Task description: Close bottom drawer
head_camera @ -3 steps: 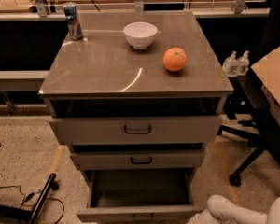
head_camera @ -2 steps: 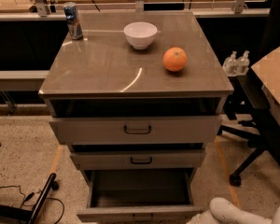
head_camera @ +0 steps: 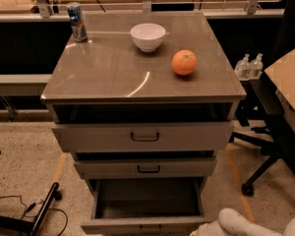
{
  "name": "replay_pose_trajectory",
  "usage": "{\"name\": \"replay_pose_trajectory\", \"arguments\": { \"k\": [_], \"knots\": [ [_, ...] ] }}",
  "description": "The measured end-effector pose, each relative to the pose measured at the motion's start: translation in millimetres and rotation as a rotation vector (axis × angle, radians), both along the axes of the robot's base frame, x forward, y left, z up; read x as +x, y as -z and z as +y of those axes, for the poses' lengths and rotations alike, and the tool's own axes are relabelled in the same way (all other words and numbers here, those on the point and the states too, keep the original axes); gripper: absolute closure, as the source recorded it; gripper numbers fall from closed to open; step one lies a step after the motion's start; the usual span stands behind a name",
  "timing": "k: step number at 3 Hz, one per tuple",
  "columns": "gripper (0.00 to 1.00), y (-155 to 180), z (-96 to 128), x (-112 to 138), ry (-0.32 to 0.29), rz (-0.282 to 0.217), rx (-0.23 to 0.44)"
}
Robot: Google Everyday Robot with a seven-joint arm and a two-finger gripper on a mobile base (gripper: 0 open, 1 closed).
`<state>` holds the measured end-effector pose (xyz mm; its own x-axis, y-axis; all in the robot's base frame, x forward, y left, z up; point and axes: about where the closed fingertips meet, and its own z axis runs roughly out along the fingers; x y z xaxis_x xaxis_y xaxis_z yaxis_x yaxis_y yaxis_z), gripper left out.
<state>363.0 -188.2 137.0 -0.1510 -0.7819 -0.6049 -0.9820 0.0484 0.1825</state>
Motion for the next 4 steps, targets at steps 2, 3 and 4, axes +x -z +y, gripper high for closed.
{"name": "replay_pose_trajectory", "arguments": {
  "k": [2, 3, 4],
  "knots": [
    [1.00, 11.0, 20.3, 24.4, -0.015, -0.016, 0.056],
    [1.00, 9.6, 30.3, 40.7, -0.020, -0.037, 0.089],
    [1.00, 7.2, 37.7, 57.0, -0.019, -0.060, 0.118]
  ]
}}
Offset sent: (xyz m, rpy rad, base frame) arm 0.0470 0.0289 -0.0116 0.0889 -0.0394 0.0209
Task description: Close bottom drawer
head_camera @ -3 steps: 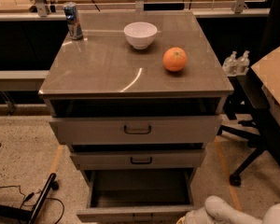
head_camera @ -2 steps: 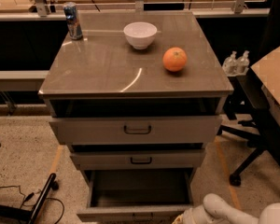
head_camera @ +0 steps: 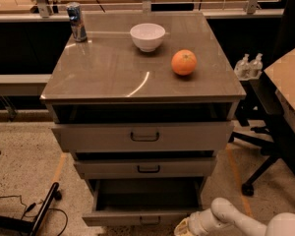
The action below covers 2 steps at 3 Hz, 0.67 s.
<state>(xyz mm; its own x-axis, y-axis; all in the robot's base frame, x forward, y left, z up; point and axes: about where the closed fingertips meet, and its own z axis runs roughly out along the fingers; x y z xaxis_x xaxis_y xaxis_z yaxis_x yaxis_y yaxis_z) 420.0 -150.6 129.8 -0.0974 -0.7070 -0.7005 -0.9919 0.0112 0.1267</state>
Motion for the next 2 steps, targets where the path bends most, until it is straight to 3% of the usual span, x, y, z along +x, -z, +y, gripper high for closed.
{"name": "replay_pose_trajectory", "arguments": {
  "k": [2],
  "knots": [
    [1.00, -3.7, 16.1, 45.2, -0.015, -0.043, 0.014]
  ]
}}
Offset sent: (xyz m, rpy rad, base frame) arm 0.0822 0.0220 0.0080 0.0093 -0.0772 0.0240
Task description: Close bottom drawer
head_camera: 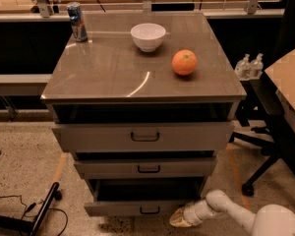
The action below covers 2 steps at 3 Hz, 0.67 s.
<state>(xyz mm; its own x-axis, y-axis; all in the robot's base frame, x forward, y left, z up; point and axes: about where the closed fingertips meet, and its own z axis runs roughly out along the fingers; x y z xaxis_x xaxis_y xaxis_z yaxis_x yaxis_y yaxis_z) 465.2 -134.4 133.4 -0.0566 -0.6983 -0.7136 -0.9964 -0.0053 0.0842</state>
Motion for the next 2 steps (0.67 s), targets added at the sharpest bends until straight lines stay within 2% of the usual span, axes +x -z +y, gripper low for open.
{"name": "replay_pose_trajectory", "arguments": {
  "k": [2],
  "knots": [
    [1.00, 0.9, 12.7, 49.7, 0.021, -0.036, 0.034]
  ]
}}
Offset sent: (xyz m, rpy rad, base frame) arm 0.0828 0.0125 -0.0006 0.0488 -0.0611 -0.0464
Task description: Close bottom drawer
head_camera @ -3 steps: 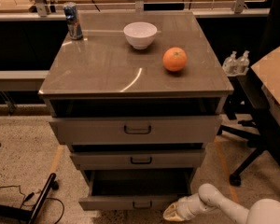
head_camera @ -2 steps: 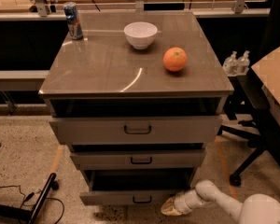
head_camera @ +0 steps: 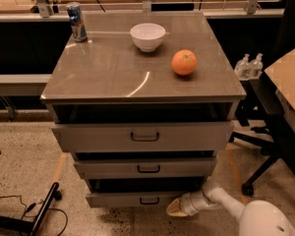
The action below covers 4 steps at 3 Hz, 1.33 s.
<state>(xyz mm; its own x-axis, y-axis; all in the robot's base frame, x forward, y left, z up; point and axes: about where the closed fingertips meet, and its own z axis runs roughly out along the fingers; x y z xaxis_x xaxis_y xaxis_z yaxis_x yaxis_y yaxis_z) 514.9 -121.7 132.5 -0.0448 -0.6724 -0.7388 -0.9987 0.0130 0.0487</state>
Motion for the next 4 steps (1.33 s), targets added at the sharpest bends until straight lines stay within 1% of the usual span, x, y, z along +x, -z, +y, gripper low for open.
{"name": "replay_pose_trajectory", "arguments": {
  "k": [2, 4],
  "knots": [
    [1.00, 5.4, 0.6, 24.3, 0.041, -0.019, 0.036],
    [1.00, 8.9, -3.0, 32.8, 0.079, -0.031, 0.062]
  ]
}}
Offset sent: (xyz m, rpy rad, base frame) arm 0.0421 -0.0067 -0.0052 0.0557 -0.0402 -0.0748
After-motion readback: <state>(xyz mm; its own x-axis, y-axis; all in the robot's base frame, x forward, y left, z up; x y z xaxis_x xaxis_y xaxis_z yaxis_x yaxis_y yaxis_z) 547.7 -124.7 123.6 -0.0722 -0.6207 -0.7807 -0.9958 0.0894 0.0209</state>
